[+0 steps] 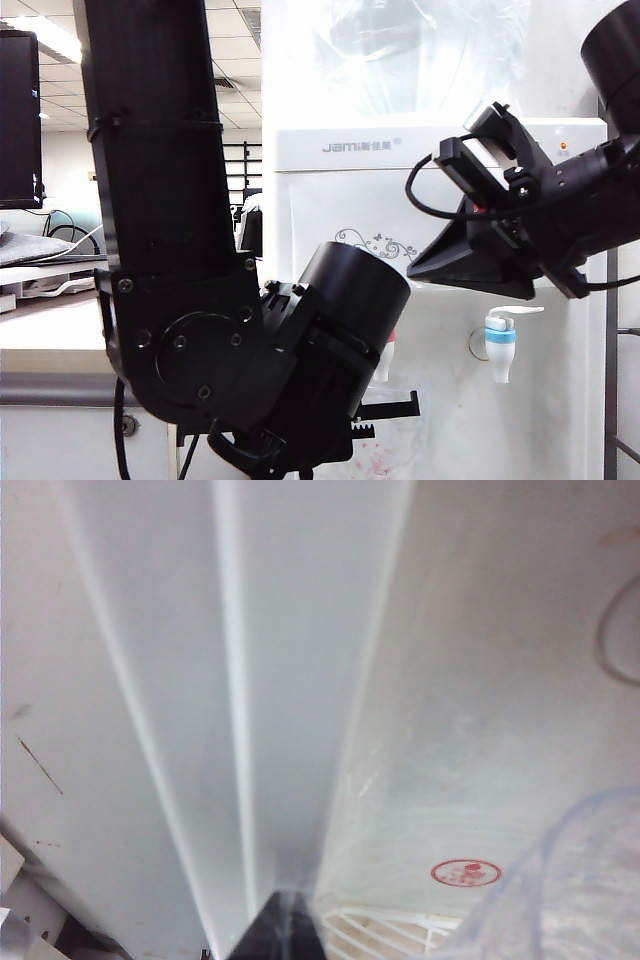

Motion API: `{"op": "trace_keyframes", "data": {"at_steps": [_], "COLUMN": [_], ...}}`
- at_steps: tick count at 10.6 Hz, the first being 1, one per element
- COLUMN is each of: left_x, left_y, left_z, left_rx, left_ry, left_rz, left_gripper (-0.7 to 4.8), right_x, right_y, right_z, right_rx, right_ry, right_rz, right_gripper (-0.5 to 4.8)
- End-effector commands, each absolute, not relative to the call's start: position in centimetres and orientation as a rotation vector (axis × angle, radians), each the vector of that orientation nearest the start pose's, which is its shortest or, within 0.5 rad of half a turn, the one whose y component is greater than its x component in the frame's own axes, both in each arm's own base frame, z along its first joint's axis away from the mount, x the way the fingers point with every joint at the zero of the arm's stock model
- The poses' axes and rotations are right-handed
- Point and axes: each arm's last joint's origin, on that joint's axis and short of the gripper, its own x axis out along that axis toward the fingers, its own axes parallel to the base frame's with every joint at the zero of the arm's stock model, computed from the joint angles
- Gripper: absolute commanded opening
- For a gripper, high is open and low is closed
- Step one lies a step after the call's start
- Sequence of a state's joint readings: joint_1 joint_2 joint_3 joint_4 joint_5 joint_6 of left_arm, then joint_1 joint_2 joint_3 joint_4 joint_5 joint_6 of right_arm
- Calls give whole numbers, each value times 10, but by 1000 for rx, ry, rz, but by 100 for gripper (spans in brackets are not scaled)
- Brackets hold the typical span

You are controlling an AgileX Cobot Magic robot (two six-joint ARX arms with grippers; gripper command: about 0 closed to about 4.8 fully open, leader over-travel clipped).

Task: Pick up the plastic mug from the left desk, go to the hot water outlet of the water dispenser, press the vertical switch to get some water, then put the mug back on the desk.

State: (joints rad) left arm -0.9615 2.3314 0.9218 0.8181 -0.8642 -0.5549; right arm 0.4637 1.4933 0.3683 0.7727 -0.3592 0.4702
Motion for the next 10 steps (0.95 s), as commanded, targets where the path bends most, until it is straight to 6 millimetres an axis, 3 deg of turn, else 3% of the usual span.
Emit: {"op": "trace_keyframes", "data": {"at_steps": [1,10], "left_x": [234,234], "left_y": [-296,-296], "left_z": [20,20], "left_rx": [-121,-121], "left_ry": [340,340], "left_rz": [7,7], "left_gripper": [4,4], "right_x": [224,230], "right_y": [124,126], "right_z": [139,128], "right_rx": [384,319], "right_ry": [441,402], "right_rz": [744,738], "right_gripper": [-5,-5]}}
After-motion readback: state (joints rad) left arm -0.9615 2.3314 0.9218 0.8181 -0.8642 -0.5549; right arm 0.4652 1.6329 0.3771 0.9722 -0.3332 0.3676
